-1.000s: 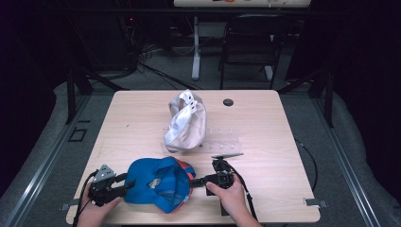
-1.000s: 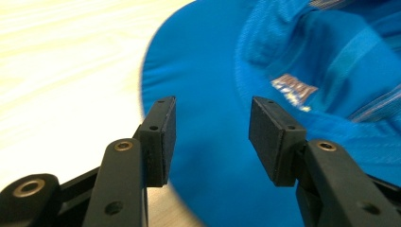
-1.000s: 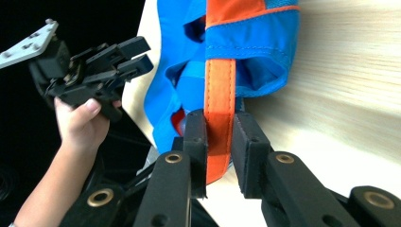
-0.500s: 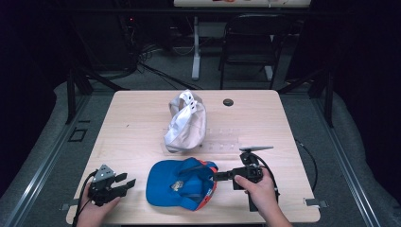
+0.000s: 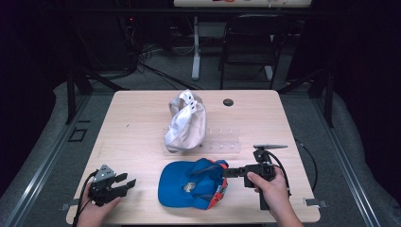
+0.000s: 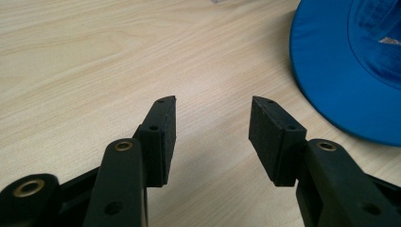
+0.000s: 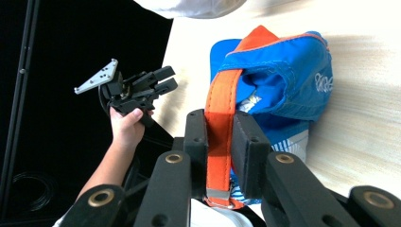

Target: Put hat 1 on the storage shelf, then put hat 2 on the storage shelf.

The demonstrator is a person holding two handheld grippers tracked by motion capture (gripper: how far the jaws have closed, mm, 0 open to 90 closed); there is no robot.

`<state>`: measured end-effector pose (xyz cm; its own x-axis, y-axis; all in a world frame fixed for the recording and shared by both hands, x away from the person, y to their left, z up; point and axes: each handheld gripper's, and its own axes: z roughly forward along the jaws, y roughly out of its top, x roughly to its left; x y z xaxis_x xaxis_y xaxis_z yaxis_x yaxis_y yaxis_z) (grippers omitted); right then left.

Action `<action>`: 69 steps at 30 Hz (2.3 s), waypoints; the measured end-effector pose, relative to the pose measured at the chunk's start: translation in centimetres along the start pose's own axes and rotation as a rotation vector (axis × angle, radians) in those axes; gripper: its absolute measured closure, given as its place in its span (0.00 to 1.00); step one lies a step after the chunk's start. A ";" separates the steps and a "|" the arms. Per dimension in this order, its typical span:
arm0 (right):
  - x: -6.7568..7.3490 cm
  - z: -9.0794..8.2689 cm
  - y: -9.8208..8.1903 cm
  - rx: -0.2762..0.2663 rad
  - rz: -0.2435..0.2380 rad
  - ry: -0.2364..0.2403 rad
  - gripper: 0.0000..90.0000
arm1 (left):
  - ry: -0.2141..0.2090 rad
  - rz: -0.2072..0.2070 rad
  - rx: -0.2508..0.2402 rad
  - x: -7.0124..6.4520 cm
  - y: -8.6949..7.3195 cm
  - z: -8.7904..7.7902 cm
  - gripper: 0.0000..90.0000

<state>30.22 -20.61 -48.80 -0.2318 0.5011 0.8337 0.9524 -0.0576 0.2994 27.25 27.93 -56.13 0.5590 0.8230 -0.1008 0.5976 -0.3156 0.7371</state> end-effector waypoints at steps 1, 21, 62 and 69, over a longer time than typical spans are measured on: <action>0.0 -0.2 0.1 0.008 -0.005 0.001 0.86 | -0.001 -0.001 -0.001 0.0 0.0 0.0 0.58; 3.1 -2.3 2.4 0.004 0.036 0.112 0.86 | 0.004 0.001 0.001 0.0 0.0 -0.3 0.58; 8.0 -8.2 6.8 -0.073 0.133 0.196 0.86 | 0.002 -0.002 0.003 0.1 0.0 -0.3 0.58; 8.5 -9.0 7.6 -0.099 0.140 0.201 0.86 | -0.001 0.001 0.002 0.2 0.0 -0.3 0.58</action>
<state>33.69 -24.60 -35.29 -0.1434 0.3018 0.9425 0.9562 -0.2032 0.2105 27.16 28.21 -55.92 0.5600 0.8224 -0.1005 0.5983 -0.3176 0.7357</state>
